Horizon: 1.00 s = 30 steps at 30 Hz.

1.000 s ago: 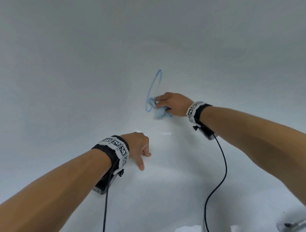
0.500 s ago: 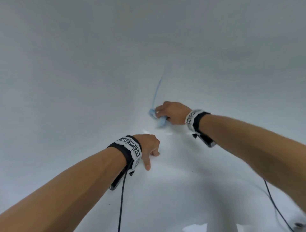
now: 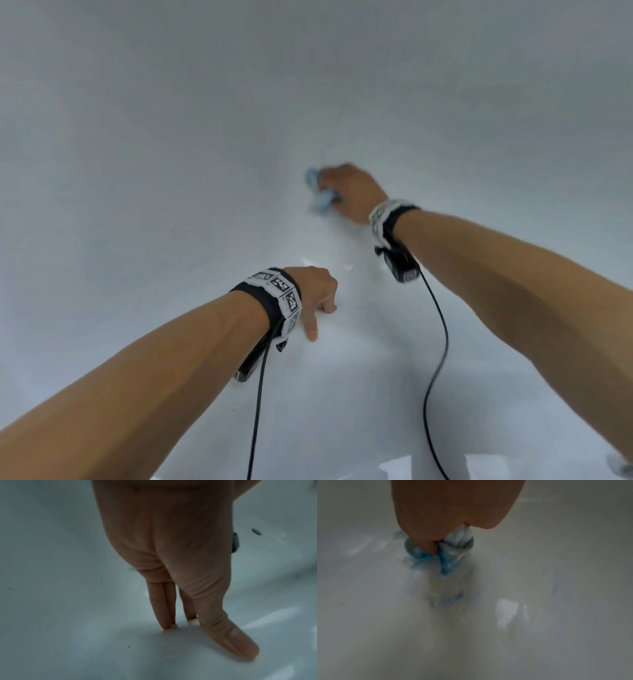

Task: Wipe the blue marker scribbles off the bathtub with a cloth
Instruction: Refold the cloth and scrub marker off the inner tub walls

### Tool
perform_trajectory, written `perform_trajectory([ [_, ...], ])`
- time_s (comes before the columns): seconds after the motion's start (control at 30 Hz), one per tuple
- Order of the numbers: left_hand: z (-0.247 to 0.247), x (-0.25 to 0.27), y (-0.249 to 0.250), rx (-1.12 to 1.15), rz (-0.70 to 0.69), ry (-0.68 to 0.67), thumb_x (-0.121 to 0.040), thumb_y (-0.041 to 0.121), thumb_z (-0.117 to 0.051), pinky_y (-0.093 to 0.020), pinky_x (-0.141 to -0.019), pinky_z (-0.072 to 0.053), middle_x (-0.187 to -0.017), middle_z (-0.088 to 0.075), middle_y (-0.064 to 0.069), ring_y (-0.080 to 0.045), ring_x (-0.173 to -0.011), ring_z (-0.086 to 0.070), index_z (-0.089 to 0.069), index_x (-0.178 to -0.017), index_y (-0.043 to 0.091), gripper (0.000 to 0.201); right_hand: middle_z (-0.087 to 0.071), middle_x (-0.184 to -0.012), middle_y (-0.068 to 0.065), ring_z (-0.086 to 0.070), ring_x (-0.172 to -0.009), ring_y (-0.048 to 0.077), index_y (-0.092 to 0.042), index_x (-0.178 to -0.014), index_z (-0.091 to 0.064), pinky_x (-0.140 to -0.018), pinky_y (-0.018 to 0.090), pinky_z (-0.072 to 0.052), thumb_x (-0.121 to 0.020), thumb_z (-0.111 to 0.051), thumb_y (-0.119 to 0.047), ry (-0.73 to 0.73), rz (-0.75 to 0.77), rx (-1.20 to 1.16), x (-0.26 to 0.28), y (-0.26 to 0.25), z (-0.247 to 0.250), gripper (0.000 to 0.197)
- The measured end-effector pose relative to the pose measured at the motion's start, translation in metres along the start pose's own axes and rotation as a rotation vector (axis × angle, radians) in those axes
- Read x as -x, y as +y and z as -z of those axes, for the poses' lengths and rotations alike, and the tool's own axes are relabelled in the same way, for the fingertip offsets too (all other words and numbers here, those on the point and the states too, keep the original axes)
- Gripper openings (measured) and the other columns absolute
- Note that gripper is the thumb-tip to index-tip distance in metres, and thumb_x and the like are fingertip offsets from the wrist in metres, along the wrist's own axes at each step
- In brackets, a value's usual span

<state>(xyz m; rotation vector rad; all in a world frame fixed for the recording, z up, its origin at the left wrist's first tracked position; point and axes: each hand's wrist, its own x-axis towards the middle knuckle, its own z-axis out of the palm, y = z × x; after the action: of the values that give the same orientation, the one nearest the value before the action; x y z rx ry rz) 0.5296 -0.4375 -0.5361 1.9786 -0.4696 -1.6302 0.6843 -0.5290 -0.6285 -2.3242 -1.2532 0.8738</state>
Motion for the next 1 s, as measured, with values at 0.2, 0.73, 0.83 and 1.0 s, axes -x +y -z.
perform_trajectory([
  [0.2,0.005,-0.005,0.001,-0.01,0.046,-0.044,-0.07,0.035,-0.089,-0.018,-0.058,-0.037,-0.055,-0.041,0.005,-0.018,-0.06,-0.044,-0.068,-0.097,0.009,0.043,-0.066,-0.121,0.005,-0.061,-0.113,0.029,-0.021,-0.114,-0.067,-0.091,0.037,-0.051,-0.088,-0.056,-0.023,-0.161,0.072,0.219,-0.038,0.025,0.055,0.029],
  [0.73,0.002,-0.006,-0.005,-0.063,-0.047,-0.03,-0.07,0.032,-0.088,-0.021,-0.042,-0.024,-0.045,-0.026,0.005,-0.016,-0.046,-0.027,-0.048,-0.078,0.015,0.045,-0.068,-0.099,0.001,-0.063,-0.095,0.033,-0.022,-0.096,-0.062,-0.073,0.034,-0.048,-0.07,-0.062,-0.017,0.114,-0.145,0.11,-0.039,0.046,0.051,0.026],
  [0.83,0.001,-0.003,-0.002,-0.066,-0.066,-0.017,-0.07,0.032,-0.088,-0.024,-0.044,-0.023,-0.039,-0.026,0.003,-0.017,-0.045,-0.025,-0.05,-0.074,0.013,0.042,-0.069,-0.093,0.0,-0.066,-0.089,0.032,-0.022,-0.096,-0.063,-0.065,0.028,-0.043,-0.076,-0.057,-0.026,0.261,-0.251,0.052,-0.025,0.015,0.014,0.021],
  [1.0,0.001,0.002,0.001,-0.056,-0.043,-0.013,-0.07,0.033,-0.088,-0.024,-0.05,-0.025,-0.048,-0.027,0.001,-0.019,-0.047,-0.027,-0.05,-0.071,0.009,0.045,-0.064,-0.106,-0.021,-0.057,-0.102,0.012,-0.038,-0.103,-0.063,-0.086,0.028,-0.049,-0.088,-0.045,-0.04,-0.291,0.216,0.051,0.041,-0.025,-0.026,0.024],
])
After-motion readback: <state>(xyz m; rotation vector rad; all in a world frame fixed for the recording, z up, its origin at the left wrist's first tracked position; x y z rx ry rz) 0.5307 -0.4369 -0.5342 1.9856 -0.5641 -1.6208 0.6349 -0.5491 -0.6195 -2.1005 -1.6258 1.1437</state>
